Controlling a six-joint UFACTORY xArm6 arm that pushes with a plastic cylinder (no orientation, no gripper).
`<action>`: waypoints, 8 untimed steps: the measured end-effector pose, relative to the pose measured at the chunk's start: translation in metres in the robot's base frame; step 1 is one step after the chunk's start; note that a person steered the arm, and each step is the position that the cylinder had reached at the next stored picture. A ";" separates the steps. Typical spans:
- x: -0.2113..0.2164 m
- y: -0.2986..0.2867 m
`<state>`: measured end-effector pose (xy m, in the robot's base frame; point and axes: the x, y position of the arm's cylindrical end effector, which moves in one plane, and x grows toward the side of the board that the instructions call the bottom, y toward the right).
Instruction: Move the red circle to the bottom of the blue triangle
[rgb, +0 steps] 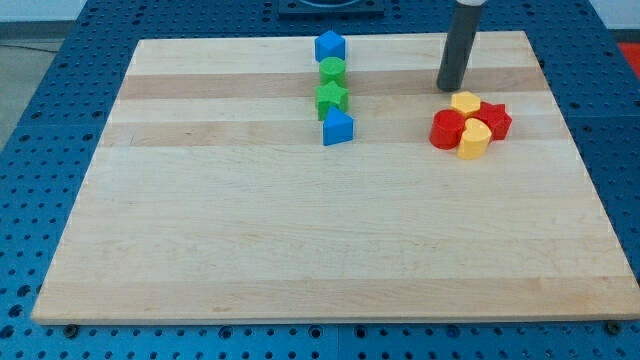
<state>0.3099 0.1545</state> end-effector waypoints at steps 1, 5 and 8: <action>0.021 -0.012; 0.095 -0.004; 0.161 -0.003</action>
<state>0.4708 0.1518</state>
